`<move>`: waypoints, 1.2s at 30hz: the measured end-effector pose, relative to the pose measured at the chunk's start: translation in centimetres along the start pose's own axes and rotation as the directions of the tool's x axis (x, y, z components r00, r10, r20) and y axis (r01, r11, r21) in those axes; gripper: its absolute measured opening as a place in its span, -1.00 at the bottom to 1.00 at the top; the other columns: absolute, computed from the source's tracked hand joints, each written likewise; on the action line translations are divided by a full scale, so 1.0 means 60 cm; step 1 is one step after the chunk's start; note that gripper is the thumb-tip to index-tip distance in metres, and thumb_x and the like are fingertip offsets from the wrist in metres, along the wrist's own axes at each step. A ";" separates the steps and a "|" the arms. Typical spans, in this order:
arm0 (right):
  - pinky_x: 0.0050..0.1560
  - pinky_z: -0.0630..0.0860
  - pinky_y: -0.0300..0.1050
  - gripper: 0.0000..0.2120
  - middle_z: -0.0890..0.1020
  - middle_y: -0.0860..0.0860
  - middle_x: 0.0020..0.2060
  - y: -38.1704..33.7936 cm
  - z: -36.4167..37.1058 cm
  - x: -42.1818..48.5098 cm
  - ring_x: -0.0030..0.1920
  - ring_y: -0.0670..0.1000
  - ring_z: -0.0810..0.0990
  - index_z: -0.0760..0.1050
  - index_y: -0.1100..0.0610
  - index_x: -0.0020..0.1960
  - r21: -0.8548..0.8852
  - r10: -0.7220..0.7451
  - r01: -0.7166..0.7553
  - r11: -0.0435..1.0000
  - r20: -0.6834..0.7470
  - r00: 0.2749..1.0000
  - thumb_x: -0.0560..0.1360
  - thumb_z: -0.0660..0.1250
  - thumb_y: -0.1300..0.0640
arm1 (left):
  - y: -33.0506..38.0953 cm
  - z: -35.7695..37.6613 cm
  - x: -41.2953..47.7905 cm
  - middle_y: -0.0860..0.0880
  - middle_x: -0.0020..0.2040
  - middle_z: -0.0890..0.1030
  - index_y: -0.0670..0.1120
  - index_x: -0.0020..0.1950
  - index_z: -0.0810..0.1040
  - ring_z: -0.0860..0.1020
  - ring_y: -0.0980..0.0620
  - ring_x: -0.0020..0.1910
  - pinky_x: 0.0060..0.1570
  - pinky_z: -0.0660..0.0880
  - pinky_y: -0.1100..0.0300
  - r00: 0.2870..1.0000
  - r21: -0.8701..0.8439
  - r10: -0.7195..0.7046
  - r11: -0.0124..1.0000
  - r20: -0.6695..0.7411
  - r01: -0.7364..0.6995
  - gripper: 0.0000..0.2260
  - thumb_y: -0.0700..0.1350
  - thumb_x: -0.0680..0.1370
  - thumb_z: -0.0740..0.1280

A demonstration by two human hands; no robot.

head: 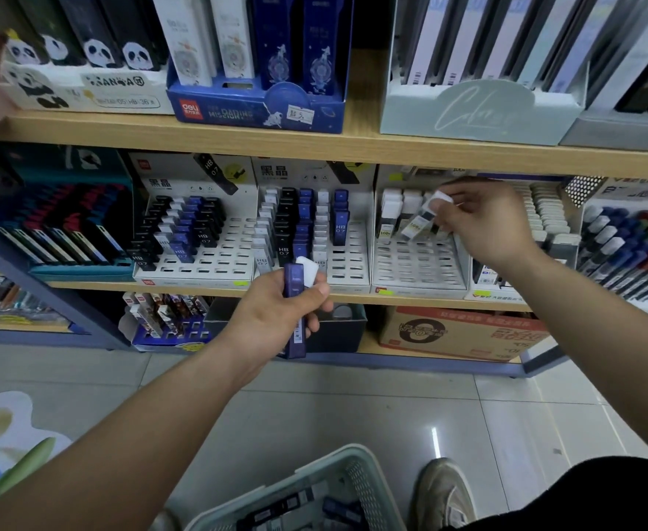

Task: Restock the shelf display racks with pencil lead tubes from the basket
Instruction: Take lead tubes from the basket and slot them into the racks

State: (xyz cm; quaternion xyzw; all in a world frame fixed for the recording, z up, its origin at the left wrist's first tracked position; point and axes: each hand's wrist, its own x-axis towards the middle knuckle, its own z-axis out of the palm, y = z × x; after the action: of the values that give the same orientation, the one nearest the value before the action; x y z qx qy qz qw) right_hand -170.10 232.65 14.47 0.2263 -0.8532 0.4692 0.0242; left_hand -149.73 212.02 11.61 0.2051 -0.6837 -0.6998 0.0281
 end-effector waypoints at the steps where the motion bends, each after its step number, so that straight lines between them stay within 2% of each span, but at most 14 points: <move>1: 0.02 0.63 0.16 -0.90 0.70 -0.05 -0.16 0.014 -0.004 0.003 -0.12 0.06 0.71 0.62 -0.08 -0.08 -0.025 0.005 -0.005 1.000 -0.014 1.000 0.53 0.44 0.13 | 0.000 0.001 0.000 -0.01 -0.22 0.68 -0.12 0.11 0.61 0.50 0.06 -0.39 -0.36 0.49 0.24 1.000 0.005 -0.005 1.000 0.002 0.005 -0.88 -0.12 0.62 0.35; 2: 0.06 0.62 0.15 -0.94 0.70 -0.01 -0.13 0.027 -0.007 0.006 -0.09 0.07 0.70 0.64 -0.02 -0.03 -0.050 0.008 -0.009 0.999 -0.021 1.000 0.52 0.45 0.13 | -0.001 0.001 0.000 -0.01 -0.21 0.69 -0.12 0.11 0.61 0.52 0.06 -0.38 -0.36 0.50 0.23 1.000 0.009 -0.011 1.000 0.002 0.011 -0.87 -0.11 0.62 0.35; 5: 0.14 0.59 0.02 -0.83 0.70 0.07 -0.05 0.046 -0.002 0.009 -0.02 0.03 0.67 0.65 0.12 0.11 -0.148 -0.005 0.003 0.989 -0.013 1.000 0.53 0.44 0.12 | -0.002 0.003 0.000 -0.03 -0.14 0.72 -0.07 0.09 0.61 0.55 0.05 -0.37 -0.35 0.50 0.22 0.999 0.024 -0.035 0.999 -0.007 0.036 -0.85 -0.03 0.62 0.34; 9: -0.01 0.49 -0.31 -0.82 0.66 0.01 -0.15 0.041 0.003 0.009 -0.11 -0.05 0.62 0.64 0.15 0.14 -0.197 -0.049 0.054 0.979 0.031 0.998 0.56 0.40 0.15 | -0.005 0.007 0.001 -0.04 -0.14 0.71 -0.08 0.08 0.59 0.55 0.06 -0.37 -0.36 0.51 0.21 0.998 -0.006 -0.067 0.998 -0.006 0.067 -0.85 -0.01 0.62 0.34; 13: 0.01 0.46 -0.23 -0.84 0.68 0.01 -0.12 0.038 -0.001 0.009 -0.09 -0.01 0.62 0.66 0.12 0.12 -0.299 -0.105 0.131 0.945 0.101 0.989 0.57 0.39 0.14 | -0.006 0.010 0.002 -0.01 -0.22 0.65 -0.10 0.07 0.59 0.48 0.06 -0.41 -0.40 0.50 0.20 0.995 -0.062 -0.103 0.993 0.003 0.103 -0.85 -0.04 0.61 0.36; 16: 0.03 0.45 -0.17 -0.86 0.69 0.10 -0.05 0.035 0.004 0.017 -0.01 0.10 0.62 0.68 0.15 0.08 -0.393 -0.241 0.272 0.878 0.128 0.962 0.56 0.39 0.17 | -0.008 0.009 0.004 0.01 -0.26 0.60 -0.05 0.00 0.60 0.43 0.06 -0.44 -0.44 0.46 0.20 0.995 -0.037 -0.100 0.994 0.013 0.100 -0.92 -0.05 0.59 0.39; 18: 0.08 0.51 -0.07 -0.83 0.67 0.15 -0.01 0.035 0.012 0.024 -0.01 0.17 0.62 0.66 0.17 0.12 -0.431 -0.288 0.314 0.846 0.125 0.949 0.55 0.39 0.19 | -0.009 0.009 0.003 0.01 -0.28 0.59 -0.03 -0.02 0.61 0.42 0.06 -0.45 -0.46 0.43 0.20 0.994 -0.039 -0.105 0.994 0.012 0.106 -0.94 -0.06 0.58 0.41; 20: 0.07 0.54 -0.02 -0.79 0.66 0.15 0.01 0.036 0.021 0.026 -0.04 0.17 0.62 0.61 0.15 0.18 -0.426 -0.280 0.300 0.853 0.111 0.953 0.54 0.40 0.19 | -0.010 0.008 0.003 0.02 -0.29 0.59 -0.05 0.01 0.62 0.43 0.07 -0.45 -0.46 0.42 0.22 0.994 -0.041 -0.106 0.993 0.009 0.106 -0.94 -0.08 0.57 0.42; 23: -0.01 0.56 0.03 -0.84 0.63 0.15 -0.02 0.043 0.036 0.024 -0.09 0.19 0.62 0.60 0.15 0.12 -0.440 -0.327 0.342 0.831 0.112 0.938 0.54 0.40 0.21 | -0.010 0.006 0.002 0.02 -0.29 0.59 -0.06 0.02 0.62 0.44 0.06 -0.45 -0.46 0.43 0.22 0.994 -0.033 -0.105 0.994 0.006 0.105 -0.92 -0.09 0.57 0.42; 27: 0.02 0.57 0.04 -0.80 0.62 0.16 0.02 0.046 0.046 0.023 -0.08 0.20 0.62 0.62 0.17 0.17 -0.437 -0.344 0.341 0.832 0.075 0.936 0.57 0.33 0.23 | -0.010 0.000 0.005 0.03 -0.30 0.60 -0.10 -0.02 0.59 0.43 0.06 -0.43 -0.44 0.43 0.18 0.995 0.003 -0.099 0.995 0.006 0.099 -0.94 -0.13 0.57 0.42; 31: 0.05 0.58 0.06 -0.75 0.61 0.12 0.03 0.044 0.047 0.022 -0.06 0.17 0.62 0.61 0.11 0.22 -0.459 -0.320 0.323 0.827 0.087 0.943 0.57 0.32 0.17 | -0.009 -0.003 0.006 -0.10 -0.21 0.59 -0.14 -0.05 0.54 0.45 0.01 -0.39 -0.37 0.42 0.14 0.992 0.013 -0.126 0.992 0.018 0.125 -0.91 -0.15 0.59 0.40; 34: 0.10 0.57 0.07 -0.73 0.58 0.09 0.12 0.040 0.048 0.021 0.05 0.16 0.61 0.60 0.06 0.25 -0.493 -0.261 0.273 0.826 0.095 0.961 0.58 0.30 0.12 | -0.004 -0.002 0.003 -0.16 -0.16 0.59 -0.16 -0.01 0.54 0.47 -0.02 -0.36 -0.34 0.41 0.12 0.987 -0.041 -0.158 0.986 0.042 0.160 -0.91 -0.19 0.54 0.41; 36: 0.17 0.54 0.03 -0.72 0.54 0.09 0.22 0.037 0.048 0.020 0.17 0.14 0.57 0.59 0.05 0.28 -0.523 -0.201 0.225 0.822 0.103 0.974 0.59 0.30 0.10 | 0.000 0.000 -0.002 -0.12 -0.14 0.63 -0.17 0.01 0.53 0.50 0.02 -0.36 -0.36 0.43 0.14 0.987 -0.077 -0.150 0.985 0.064 0.154 -0.96 -0.26 0.57 0.36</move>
State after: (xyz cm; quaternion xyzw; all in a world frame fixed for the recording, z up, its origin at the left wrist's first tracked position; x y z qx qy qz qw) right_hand -171.57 230.92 11.42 0.3145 -0.9193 0.2041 0.1197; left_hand -149.64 212.07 11.61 0.2352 -0.6373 -0.7330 -0.0367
